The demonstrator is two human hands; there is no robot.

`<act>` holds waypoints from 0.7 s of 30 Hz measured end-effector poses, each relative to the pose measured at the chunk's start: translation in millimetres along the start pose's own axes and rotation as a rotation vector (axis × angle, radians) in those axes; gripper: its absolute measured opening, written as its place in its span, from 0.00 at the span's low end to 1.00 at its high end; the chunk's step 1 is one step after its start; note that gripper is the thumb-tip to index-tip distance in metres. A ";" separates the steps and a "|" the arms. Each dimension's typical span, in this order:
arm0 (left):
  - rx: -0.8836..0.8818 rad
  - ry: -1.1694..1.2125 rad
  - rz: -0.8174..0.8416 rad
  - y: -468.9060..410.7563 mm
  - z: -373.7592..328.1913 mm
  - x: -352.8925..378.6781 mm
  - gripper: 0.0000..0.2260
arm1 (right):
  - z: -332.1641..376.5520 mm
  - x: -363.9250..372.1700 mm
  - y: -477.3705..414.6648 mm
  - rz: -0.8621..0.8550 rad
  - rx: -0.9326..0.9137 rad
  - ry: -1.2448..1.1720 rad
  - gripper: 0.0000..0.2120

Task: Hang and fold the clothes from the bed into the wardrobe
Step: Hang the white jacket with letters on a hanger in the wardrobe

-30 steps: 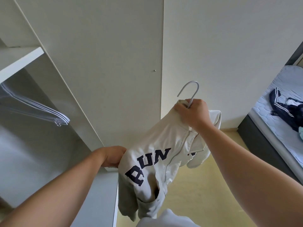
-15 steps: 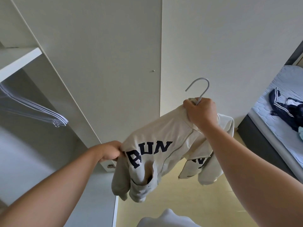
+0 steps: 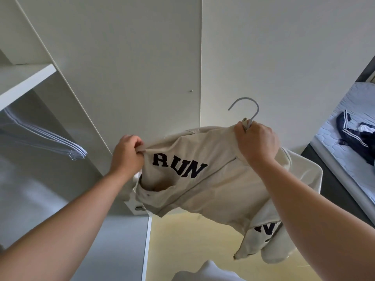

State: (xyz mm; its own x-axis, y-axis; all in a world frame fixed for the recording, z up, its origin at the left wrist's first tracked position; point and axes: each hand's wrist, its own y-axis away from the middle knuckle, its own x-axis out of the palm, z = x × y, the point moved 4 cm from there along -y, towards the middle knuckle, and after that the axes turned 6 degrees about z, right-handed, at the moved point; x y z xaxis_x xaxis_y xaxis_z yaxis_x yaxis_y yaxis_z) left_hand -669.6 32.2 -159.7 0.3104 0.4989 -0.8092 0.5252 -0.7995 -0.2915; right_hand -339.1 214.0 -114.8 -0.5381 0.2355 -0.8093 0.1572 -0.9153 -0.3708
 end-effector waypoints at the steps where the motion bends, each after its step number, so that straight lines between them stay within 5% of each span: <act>1: -0.002 -0.014 0.083 3.6 -1.7 3.9 0.14 | 2.2 -0.5 -1.2 -0.010 0.021 -0.039 0.20; 5: -0.064 -0.043 0.599 9.8 -7.0 22.1 0.18 | 12.0 2.3 -2.4 0.004 0.077 -0.223 0.24; 10: 0.036 -0.006 0.340 -4.5 -32.2 13.3 0.23 | 28.3 10.6 6.8 0.051 0.037 -0.298 0.25; 13: 0.079 -0.037 0.468 -1.9 -38.9 28.5 0.23 | 31.9 10.8 9.5 0.091 0.010 -0.313 0.24; 16: 0.113 -0.008 0.470 1.6 -40.0 37.7 0.06 | 29.3 8.3 8.2 0.146 -0.003 -0.323 0.23; 21: 0.064 0.125 0.537 -15.1 -38.1 31.6 0.11 | 19.6 7.0 5.0 0.380 -0.078 -0.319 0.17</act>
State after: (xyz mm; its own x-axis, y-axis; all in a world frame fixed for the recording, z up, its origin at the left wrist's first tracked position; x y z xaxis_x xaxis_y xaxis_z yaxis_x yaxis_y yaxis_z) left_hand -637.5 72.9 -161.4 0.6152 0.0480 -0.7869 0.2189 -0.9693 0.1120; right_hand -358.3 204.7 -113.4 -0.6555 -0.2321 -0.7186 0.4456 -0.8872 -0.1198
